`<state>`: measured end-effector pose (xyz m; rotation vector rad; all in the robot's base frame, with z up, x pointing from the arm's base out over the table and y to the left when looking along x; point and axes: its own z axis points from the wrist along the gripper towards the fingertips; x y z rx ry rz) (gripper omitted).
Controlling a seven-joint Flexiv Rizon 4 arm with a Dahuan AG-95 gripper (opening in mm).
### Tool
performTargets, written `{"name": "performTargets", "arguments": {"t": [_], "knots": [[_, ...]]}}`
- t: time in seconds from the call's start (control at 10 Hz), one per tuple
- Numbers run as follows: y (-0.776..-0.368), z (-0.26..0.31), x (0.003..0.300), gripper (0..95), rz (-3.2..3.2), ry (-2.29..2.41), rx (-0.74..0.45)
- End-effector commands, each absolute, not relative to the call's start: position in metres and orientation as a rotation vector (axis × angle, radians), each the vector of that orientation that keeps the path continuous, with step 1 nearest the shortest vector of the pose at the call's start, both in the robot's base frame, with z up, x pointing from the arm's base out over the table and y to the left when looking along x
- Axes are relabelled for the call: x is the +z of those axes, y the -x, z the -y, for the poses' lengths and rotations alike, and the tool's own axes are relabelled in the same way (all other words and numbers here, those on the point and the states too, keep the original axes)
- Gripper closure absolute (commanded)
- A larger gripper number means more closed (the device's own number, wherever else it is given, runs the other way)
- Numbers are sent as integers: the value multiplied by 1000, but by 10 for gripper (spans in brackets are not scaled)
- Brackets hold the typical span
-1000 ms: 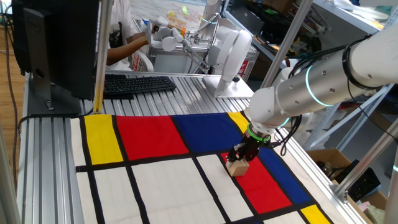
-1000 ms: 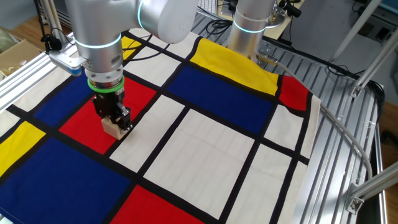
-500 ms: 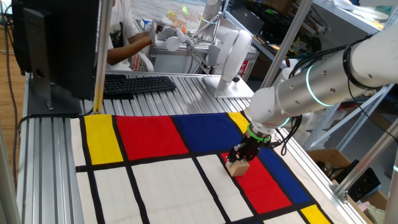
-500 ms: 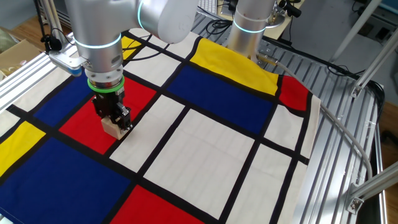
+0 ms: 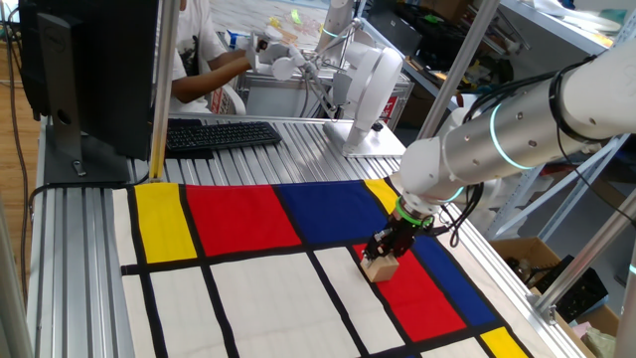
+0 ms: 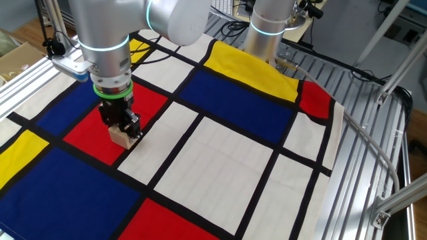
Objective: Hold a small block with the gripper and sweep it from left to right on the table
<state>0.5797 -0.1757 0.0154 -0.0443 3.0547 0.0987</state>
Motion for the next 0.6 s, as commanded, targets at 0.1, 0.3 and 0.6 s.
{"name": "performTargets", "arguments": {"t": [0.1,0.3,0.6], "knots": [[-579,176,16,950,-3055,49,79],[-579,176,16,950,-3052,57,81],[-579,176,16,950,-3053,59,88]]}}
